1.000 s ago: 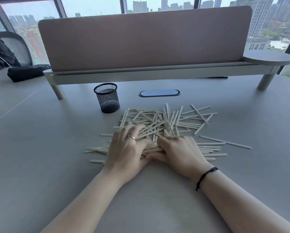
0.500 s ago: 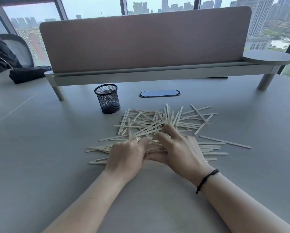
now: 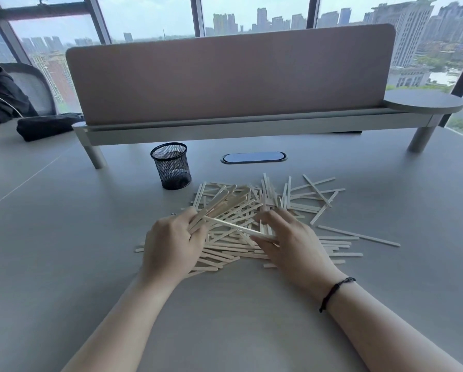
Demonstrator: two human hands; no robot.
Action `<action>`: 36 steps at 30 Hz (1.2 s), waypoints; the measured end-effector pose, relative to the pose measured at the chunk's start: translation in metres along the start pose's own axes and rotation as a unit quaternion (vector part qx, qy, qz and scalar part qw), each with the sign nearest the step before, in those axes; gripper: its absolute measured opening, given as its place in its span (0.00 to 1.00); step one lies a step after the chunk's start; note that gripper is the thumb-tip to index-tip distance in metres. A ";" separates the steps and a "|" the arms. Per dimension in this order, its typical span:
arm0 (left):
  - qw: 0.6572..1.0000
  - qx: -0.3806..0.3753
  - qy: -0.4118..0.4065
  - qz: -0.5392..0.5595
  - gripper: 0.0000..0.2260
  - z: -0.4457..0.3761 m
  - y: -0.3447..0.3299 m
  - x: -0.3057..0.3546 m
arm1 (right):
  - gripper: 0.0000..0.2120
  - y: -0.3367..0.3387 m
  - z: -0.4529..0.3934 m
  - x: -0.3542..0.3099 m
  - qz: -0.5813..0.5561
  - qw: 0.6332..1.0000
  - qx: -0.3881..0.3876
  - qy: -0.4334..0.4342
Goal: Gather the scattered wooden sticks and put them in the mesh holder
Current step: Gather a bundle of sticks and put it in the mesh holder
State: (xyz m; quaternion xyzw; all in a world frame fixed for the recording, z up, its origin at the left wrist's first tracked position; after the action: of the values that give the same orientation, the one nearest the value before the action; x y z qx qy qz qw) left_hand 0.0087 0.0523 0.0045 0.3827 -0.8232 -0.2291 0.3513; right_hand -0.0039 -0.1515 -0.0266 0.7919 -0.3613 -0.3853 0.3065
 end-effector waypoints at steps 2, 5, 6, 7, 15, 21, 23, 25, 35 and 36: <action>1.000 -0.011 0.017 0.021 0.17 -0.001 -0.003 -0.001 | 0.08 -0.004 0.000 -0.003 0.016 1.000 -0.016 0.011; 0.997 -0.032 0.032 0.057 0.15 0.001 -0.010 0.002 | 0.16 -0.012 0.001 -0.004 0.039 0.998 -0.039 0.004; 0.996 -0.030 0.029 0.084 0.17 0.002 -0.010 0.006 | 0.16 -0.013 0.001 -0.005 0.045 0.998 -0.042 0.003; 0.993 -0.019 0.026 0.110 0.19 0.001 -0.007 0.010 | 0.16 -0.015 0.002 -0.006 0.050 0.998 -0.043 0.003; 0.895 0.090 0.214 0.381 0.26 0.005 -0.002 -0.032 | 0.05 -0.015 0.005 -0.003 0.010 0.998 -0.056 -0.019; 0.913 0.072 0.213 0.340 0.29 0.015 -0.015 -0.040 | 0.06 -0.007 0.006 0.005 -0.026 0.998 -0.020 -0.055; 0.922 0.070 0.199 0.324 0.29 0.016 -0.016 -0.036 | 0.12 -0.004 0.006 0.009 -0.044 0.996 0.005 -0.073; 0.920 0.069 0.200 0.329 0.27 0.017 -0.018 -0.036 | 0.13 0.002 0.006 0.010 -0.061 0.995 0.036 -0.075; 0.896 0.056 0.258 0.358 0.27 0.020 -0.027 -0.049 | 0.19 0.006 0.004 0.001 -0.031 0.996 0.059 -0.059; 0.895 0.051 0.253 0.363 0.28 0.019 -0.027 -0.046 | 0.20 0.005 0.004 -0.001 -0.014 0.997 0.054 -0.055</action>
State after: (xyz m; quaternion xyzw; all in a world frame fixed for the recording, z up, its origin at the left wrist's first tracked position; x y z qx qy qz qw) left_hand 0.0281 0.0749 -0.0440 0.1199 -0.7985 0.0610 0.5868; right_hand -0.0096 -0.1542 -0.0242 0.7899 -0.3869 -0.4122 0.2377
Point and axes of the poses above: each hand's wrist, its own z-axis away from the middle knuckle, its own y-axis out of the back of the hand, x = y × z, the point moved 9 cm from there along -z, towards the middle knuckle, and after that the axes turned 1 degree about z, right-handed, at the moved point
